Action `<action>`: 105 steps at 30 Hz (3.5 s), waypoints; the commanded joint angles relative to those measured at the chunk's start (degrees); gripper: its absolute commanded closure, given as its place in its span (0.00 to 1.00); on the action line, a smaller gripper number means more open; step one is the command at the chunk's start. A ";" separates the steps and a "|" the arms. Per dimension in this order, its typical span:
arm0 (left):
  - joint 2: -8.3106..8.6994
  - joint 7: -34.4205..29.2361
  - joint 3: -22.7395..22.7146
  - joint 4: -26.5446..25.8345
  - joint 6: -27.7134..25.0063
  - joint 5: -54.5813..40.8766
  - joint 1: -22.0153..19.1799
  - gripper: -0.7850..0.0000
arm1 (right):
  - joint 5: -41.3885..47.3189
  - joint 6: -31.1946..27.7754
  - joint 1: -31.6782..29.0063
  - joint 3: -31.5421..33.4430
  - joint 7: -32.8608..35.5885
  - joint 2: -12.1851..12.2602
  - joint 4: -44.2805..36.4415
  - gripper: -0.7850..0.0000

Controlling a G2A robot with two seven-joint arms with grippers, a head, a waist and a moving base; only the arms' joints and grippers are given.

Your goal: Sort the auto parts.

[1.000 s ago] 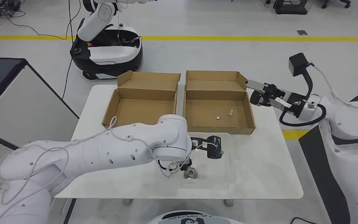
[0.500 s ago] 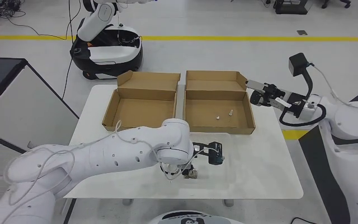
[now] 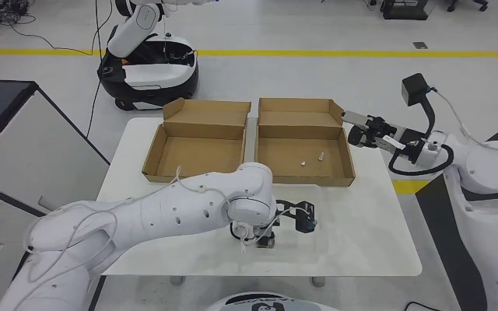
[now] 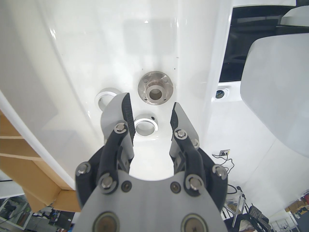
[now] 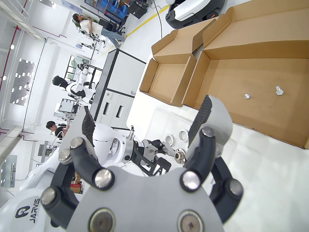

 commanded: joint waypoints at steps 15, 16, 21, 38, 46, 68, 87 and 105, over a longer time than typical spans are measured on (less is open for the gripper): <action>-3.88 -0.68 0.00 5.95 0.66 -1.96 2.08 0.44 | 0.00 0.00 0.00 0.00 0.00 0.00 0.00 0.00; -4.11 -0.88 0.00 6.26 0.86 -1.72 2.36 0.44 | 0.00 0.00 0.00 0.00 0.00 0.00 0.00 0.00; -4.65 -1.26 0.00 7.28 1.24 -1.26 3.20 0.45 | 0.00 0.00 0.00 0.00 0.00 0.00 0.00 0.00; -4.54 -3.53 0.00 8.48 3.50 0.14 3.64 0.44 | 0.00 0.00 0.00 0.00 0.00 0.00 0.00 0.00; -4.30 -4.52 0.00 8.47 4.49 0.83 4.59 0.44 | 0.00 0.00 0.00 0.00 0.00 0.00 0.00 0.00; -4.54 -4.55 0.00 9.77 4.53 4.65 6.06 0.55 | 0.00 0.00 0.00 0.00 0.00 0.00 0.00 0.00; -3.83 -4.55 0.00 7.61 4.54 5.55 5.28 0.53 | 0.00 0.00 0.00 0.00 0.00 0.00 0.00 0.00; -3.37 -4.51 0.00 6.04 4.49 6.93 6.42 0.57 | 0.00 0.00 0.00 0.00 0.00 0.00 0.00 0.00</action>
